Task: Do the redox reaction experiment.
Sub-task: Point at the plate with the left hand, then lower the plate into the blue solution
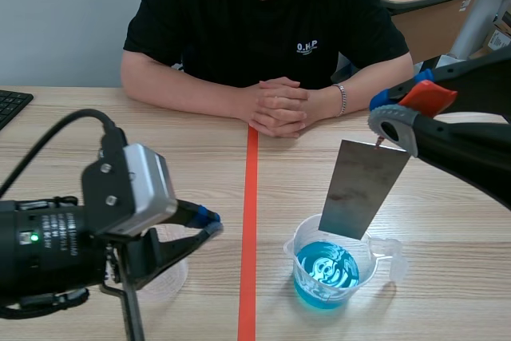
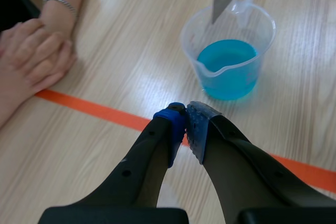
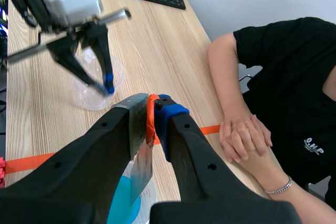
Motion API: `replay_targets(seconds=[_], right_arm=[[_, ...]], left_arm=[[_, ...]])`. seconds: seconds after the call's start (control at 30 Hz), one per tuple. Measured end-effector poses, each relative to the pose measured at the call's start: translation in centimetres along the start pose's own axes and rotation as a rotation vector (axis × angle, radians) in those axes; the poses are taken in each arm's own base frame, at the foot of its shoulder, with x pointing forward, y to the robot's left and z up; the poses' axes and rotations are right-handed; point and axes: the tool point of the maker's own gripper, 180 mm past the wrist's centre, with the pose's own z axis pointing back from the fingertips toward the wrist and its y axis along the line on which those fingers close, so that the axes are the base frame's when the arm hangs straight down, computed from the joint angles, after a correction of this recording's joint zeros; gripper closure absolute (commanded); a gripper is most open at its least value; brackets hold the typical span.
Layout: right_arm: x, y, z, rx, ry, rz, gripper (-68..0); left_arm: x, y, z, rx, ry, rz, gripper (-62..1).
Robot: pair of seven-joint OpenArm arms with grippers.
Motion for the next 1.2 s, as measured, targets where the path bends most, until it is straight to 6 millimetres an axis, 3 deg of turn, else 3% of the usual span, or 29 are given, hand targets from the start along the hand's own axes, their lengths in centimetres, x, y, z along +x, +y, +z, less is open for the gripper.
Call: replay_targets(seconds=[0.1,0.23,0.43,0.7,1.03,1.2], right_arm=[[0.0,0.0,0.0,0.000,0.000,0.000,-1.7],[0.0,0.0,0.0,0.000,0.000,0.000,-1.7],[0.0,0.0,0.0,-0.003,-0.001,-0.002,-1.7],[0.0,0.0,0.0,-0.003,-0.001,-0.001,-1.7],[-0.1,-0.2,0.2,-0.009,-0.019,-0.013,-1.7],[-1.3,-0.5,0.7,-0.014,-0.010,-0.036,-1.7]], left_arm=[[-0.6,-0.1,2.0,-0.001,0.022,-0.007,-4.8],[-2.8,-0.8,4.5,-0.004,0.097,0.013,-4.8],[-5.3,0.7,8.0,0.154,0.180,0.054,-4.8],[-8.4,0.0,12.7,0.311,0.310,0.177,-4.8],[-11.6,-4.3,16.8,0.482,0.436,0.422,-4.9],[-13.3,-7.5,18.0,0.547,0.500,0.549,-4.9]])
